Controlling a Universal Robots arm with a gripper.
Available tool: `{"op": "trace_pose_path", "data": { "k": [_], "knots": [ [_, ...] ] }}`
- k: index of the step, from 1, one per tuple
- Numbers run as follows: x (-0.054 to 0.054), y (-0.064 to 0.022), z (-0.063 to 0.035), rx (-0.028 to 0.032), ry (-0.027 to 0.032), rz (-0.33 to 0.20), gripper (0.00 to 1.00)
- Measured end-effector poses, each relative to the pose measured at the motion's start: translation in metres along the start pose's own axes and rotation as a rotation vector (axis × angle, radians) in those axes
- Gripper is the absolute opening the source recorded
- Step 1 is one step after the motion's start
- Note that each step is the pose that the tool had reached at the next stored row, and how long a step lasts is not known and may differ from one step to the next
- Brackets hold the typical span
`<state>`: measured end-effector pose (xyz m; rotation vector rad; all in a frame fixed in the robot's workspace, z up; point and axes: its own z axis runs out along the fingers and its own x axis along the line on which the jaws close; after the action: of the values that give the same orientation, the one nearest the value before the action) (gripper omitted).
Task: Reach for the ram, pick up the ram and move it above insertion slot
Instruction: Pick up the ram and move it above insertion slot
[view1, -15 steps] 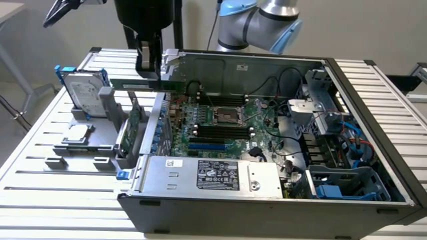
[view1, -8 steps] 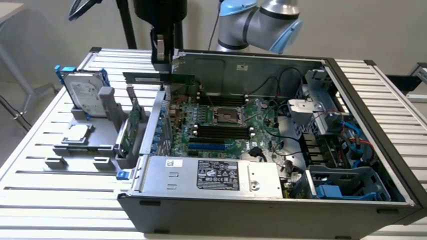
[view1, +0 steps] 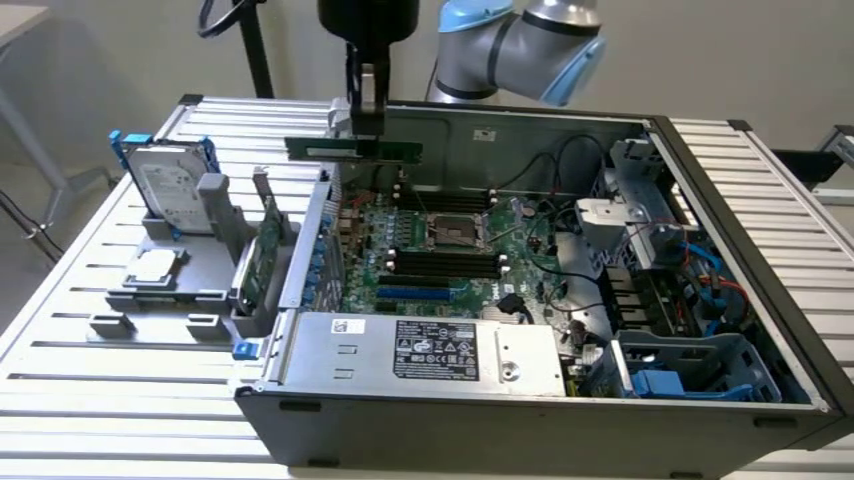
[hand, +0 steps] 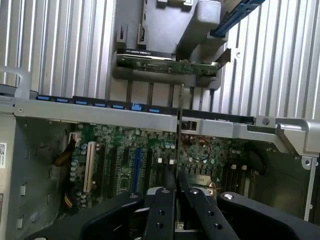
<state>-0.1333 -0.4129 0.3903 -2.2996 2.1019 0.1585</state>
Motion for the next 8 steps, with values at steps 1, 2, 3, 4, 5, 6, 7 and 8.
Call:
{"op": "trace_pose_path", "data": {
  "k": [1, 2, 3, 4, 5, 6, 7, 8],
  "knots": [
    [-0.001, -0.0046, 0.0003, 0.0, 0.0, 0.0, 0.14],
    [-0.001, -0.0092, 0.0007, 0.0, 0.0, 0.0, 0.14],
    [-0.002, -0.014, 0.0011, 0.0, -0.0001, 0.0, 0.14],
    [-0.003, -0.0186, 0.0016, 0.0, 0.0, 0.0, 0.14],
    [-0.003, -0.0231, 0.002, 0.0, 0.0, 0.0, 0.14],
    [-0.004, -0.0278, 0.0026, 0.0, -0.0001, 0.0, 0.14],
    [-0.005, -0.0324, 0.0033, 0.0, 0.0, 0.0, 0.14],
    [-0.005, -0.0374, 0.0041, 0.0001, -0.0001, 0.0, 0.14]
  ]
}}
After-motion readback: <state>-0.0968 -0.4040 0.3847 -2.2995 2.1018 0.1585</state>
